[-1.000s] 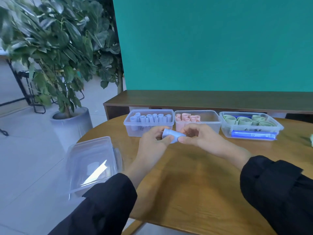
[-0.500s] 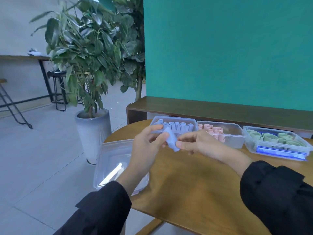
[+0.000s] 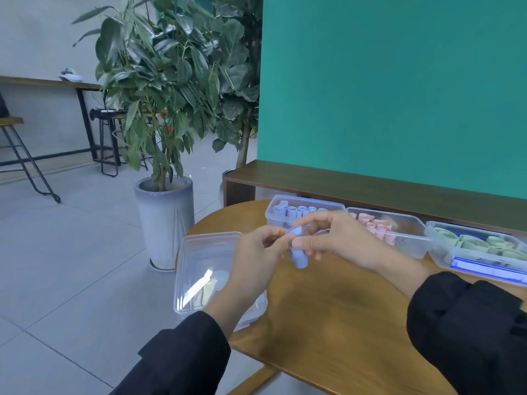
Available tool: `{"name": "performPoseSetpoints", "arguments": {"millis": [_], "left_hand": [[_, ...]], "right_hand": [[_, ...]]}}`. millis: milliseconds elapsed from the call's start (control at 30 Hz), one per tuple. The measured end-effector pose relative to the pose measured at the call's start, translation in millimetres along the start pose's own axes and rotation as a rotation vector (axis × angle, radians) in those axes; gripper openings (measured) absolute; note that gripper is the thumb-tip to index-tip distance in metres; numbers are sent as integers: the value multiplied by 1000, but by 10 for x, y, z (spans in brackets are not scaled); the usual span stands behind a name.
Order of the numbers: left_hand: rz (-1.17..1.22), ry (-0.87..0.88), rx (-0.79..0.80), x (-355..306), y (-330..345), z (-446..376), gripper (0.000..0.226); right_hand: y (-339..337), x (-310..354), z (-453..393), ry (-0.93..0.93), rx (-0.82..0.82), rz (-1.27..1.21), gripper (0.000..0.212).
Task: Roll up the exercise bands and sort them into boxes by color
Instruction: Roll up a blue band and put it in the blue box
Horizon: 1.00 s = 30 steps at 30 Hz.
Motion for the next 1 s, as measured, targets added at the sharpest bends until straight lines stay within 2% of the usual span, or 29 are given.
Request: {"name": "performPoseSetpoints", "arguments": {"millis": [133,300,433,567,767,867,1000], "left_hand": [[208,-117,-83,117,-3,51,16],[331,-167,-196,178,111,148,5],[287,-150,-307,227,203,191,15],[219,-176,-322,322,336,176,18],[217,-235,-376,516,446,93,16],[202,-277,-384,622,540,85,15],[189,-257,-393,662,559,2,16]], "right_hand": [[25,27,-49,-16,69,52,22],[-3,6,-81,8,91,91,15],[-195,-73,-192,17,-46,71,7],[-549,-236,-488,67,-244,8,13],[-866,-560,-1003,152,-362,110,14],[-866,-634,-1243,180,-365,179,16],[-737,-675,-1563,175,-271,269,17]]}}
Point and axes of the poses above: each hand's wrist, its own z-axis away from the middle knuckle, its own y-axis out of the palm, x = y × z, the point moved 5 cm from there along -z, towards the middle knuckle, and after that the axes turned 7 degrees about y, right-handed, at the moved point
